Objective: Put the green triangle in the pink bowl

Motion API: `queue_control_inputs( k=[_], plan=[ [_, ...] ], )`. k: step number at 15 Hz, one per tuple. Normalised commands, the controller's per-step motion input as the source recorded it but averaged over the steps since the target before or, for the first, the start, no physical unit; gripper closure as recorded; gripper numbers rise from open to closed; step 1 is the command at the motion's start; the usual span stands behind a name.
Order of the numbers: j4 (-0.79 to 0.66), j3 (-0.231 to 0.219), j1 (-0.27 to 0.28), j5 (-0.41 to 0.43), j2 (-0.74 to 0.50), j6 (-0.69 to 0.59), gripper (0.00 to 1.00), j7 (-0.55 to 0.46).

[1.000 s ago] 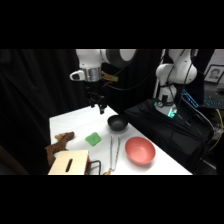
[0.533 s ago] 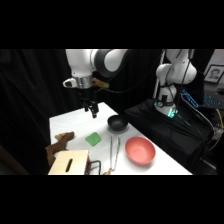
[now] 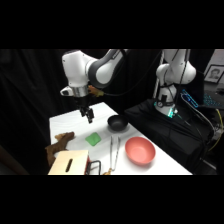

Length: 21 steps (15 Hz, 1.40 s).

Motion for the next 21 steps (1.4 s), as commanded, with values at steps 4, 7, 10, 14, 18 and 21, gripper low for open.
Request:
queue_control_inputs(
  k=[4,7,10,14,18,21],
  plan=[
    [0.14,0.097,-0.104,0.137,0.23,0.22,0.00,-0.21],
    [0.16,0.108,-0.100,0.118,0.23,0.19,0.00,-0.18],
    [0.14,0.109,-0.092,0.105,0.20,0.16,0.00,-0.16],
    [0.09,0.096,-0.094,0.084,0.15,0.15,0.00,-0.14],
    [0.06,0.083,-0.093,0.060,0.12,0.17,0.00,-0.11],
    [0.06,0.087,-0.102,0.056,0.11,0.17,0.00,-0.10]
  ],
)
